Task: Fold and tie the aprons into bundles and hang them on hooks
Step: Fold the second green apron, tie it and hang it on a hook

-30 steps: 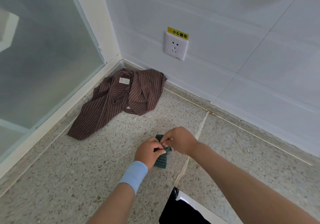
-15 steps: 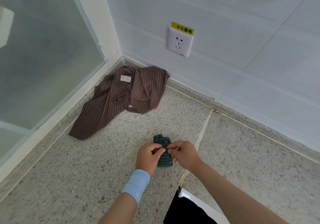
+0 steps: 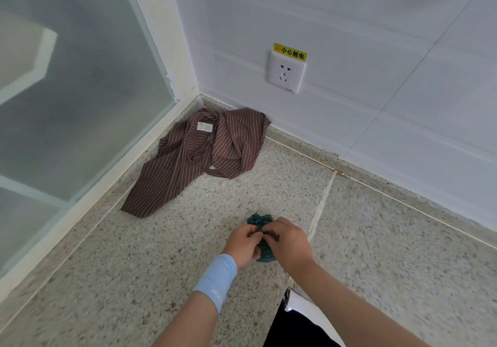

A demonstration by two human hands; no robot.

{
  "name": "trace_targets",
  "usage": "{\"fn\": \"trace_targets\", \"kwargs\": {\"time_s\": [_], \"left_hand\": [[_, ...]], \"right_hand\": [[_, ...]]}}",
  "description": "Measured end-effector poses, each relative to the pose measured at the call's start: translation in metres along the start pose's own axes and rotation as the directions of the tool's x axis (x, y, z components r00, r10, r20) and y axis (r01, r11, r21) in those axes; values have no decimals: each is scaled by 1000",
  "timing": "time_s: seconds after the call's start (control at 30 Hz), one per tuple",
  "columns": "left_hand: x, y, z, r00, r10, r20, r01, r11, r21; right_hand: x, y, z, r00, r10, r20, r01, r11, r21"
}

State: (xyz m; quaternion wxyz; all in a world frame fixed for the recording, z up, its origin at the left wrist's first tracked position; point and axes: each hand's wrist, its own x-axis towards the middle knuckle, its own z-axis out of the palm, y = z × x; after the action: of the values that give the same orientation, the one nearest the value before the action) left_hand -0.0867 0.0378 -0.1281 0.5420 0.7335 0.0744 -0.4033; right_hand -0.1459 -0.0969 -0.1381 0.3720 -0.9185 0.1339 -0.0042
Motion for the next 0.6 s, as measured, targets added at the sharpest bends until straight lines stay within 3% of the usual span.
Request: {"fn": "trace_targets", "kwargs": {"time_s": [0.17,0.4,0.6], "left_hand": [[-7,-2,1,988,-130,85,148,954,-260],[-7,-4,-1,971,-225,79,238,887,-395],[-3,-9,2,975,-223,-5,212,932,-295]], "right_hand": [[-5,5,-2,997,-71,7,71,996,-51],[1,5,-16,949,-316,-8,308,930,-202],[0,11,-17,953,-300,29,300,936,-186]]}}
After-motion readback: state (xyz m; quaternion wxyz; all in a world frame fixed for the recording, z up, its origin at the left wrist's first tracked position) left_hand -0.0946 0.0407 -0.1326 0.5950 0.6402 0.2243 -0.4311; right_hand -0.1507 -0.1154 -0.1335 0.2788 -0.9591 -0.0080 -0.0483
